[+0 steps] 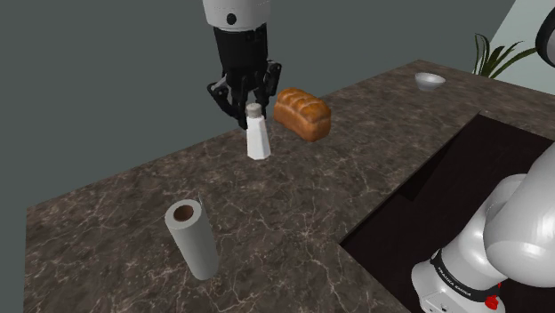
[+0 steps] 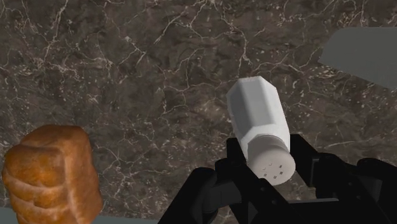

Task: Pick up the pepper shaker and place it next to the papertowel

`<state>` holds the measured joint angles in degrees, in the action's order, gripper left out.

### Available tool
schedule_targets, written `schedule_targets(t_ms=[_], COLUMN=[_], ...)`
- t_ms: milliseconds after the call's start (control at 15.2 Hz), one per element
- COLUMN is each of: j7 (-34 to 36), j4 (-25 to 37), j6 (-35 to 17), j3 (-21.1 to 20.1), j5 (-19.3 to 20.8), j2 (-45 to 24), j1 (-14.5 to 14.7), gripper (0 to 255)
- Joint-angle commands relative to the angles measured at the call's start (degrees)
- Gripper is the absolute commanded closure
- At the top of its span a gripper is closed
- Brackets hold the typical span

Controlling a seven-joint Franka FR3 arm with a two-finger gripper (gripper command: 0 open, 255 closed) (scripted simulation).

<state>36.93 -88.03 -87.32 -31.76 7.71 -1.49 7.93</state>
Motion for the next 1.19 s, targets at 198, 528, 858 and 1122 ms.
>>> schedule_targets(t_ms=[198,528,858,1122], j7=[0.1,0.3,0.6,0.9], j4=[-5.1,-9.7,-13.8,-16.9], j6=[-4.2,-8.2,-12.1,-15.1], j3=[0.2,0.3,0.4,0.4], j5=[-0.6,-0.9,-1.0,-0.9], j2=[1.2,1.9,2.2,2.1], j1=[-0.2,-0.4,-0.5,-0.5], gripper=[255,255,255,255])
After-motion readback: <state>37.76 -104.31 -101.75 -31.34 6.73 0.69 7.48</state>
